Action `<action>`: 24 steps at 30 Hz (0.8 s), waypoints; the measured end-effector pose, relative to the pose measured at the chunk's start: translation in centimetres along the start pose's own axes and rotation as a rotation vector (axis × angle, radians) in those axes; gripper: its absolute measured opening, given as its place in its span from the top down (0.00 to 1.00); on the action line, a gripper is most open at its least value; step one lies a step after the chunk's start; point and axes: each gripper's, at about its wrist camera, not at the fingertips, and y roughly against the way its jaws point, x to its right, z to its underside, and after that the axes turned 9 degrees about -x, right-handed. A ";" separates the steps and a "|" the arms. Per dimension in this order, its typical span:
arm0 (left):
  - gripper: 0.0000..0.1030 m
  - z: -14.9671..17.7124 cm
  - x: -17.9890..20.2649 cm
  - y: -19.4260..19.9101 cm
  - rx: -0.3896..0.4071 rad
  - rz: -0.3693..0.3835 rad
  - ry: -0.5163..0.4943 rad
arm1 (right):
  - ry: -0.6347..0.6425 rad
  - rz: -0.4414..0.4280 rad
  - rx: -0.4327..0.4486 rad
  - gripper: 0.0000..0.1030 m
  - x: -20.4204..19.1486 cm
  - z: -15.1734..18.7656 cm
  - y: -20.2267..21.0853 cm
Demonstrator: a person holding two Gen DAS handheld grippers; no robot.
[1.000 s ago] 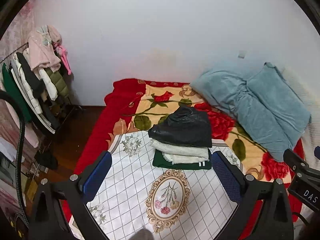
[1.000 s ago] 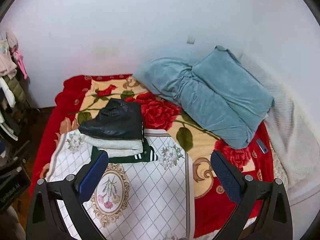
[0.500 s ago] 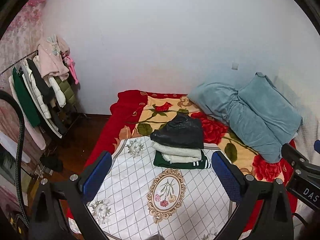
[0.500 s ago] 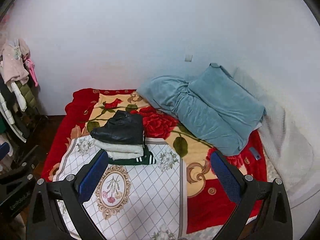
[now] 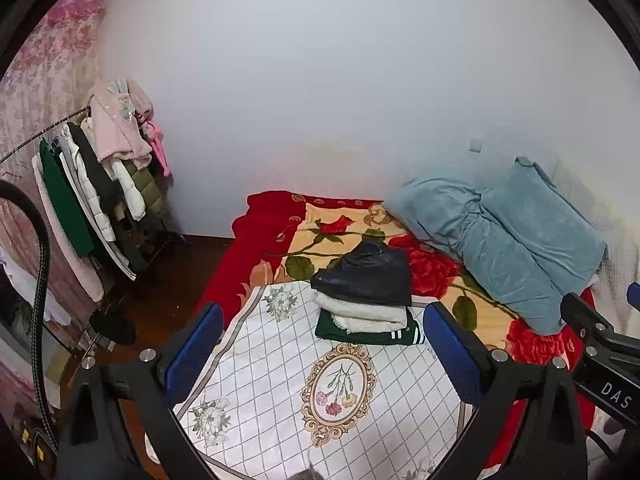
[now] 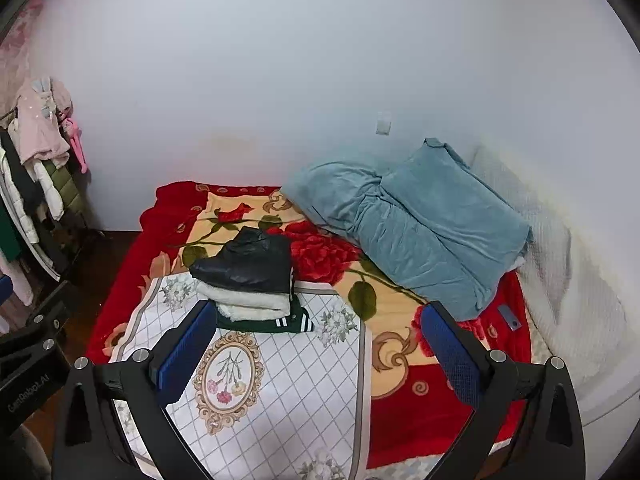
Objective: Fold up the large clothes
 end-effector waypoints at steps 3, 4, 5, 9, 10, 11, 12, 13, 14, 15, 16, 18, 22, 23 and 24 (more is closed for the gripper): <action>0.01 0.0 0.0 0.3 0.008 -0.001 0.006 | 0.000 -0.009 0.009 0.00 0.2 -0.2 0.2; 0.01 0.0 0.0 0.3 0.009 -0.002 0.008 | 0.001 -0.010 0.012 0.00 0.2 -0.2 0.3; 0.01 0.0 0.0 0.4 0.011 -0.001 0.008 | 0.003 -0.007 0.013 0.00 0.2 -0.3 0.3; 0.01 -0.1 0.1 0.6 0.016 0.000 0.008 | 0.008 -0.010 0.015 0.00 0.3 -0.3 0.3; 0.01 -0.1 0.1 0.6 0.017 -0.002 0.007 | 0.010 -0.009 0.017 0.00 0.4 -0.3 0.4; 0.01 -0.2 0.2 0.7 0.017 -0.003 0.006 | 0.012 -0.009 0.018 0.00 0.4 -0.3 0.4; 0.01 -0.2 0.3 0.7 0.018 0.000 0.006 | 0.013 -0.011 0.019 0.00 0.4 -0.4 0.4; 0.01 -0.2 0.3 0.7 0.019 0.000 0.006 | 0.014 -0.011 0.020 0.00 0.4 -0.4 0.4; 0.01 -0.3 0.3 0.7 0.018 0.001 0.005 | 0.013 -0.013 0.021 0.00 0.5 -0.5 0.4; 0.01 -0.3 0.4 0.7 0.019 0.002 0.005 | 0.013 -0.013 0.024 0.00 0.5 -0.5 0.4; 0.01 -0.3 0.4 0.8 0.020 0.004 0.005 | 0.013 -0.011 0.025 0.00 0.5 -0.6 0.4; 0.01 -0.3 0.4 0.8 0.019 0.005 0.007 | 0.012 -0.010 0.029 0.00 0.6 -0.6 0.4; 0.01 -0.4 0.5 1.1 0.021 0.008 0.010 | 0.016 -0.007 0.032 0.00 0.6 -0.6 0.5; 0.01 -0.4 0.5 1.1 0.021 0.010 0.011 | 0.018 -0.009 0.032 0.00 0.6 -0.7 0.5; 0.01 -0.5 0.4 1.1 0.021 0.011 0.013 | 0.019 -0.011 0.031 0.00 0.6 -0.7 0.5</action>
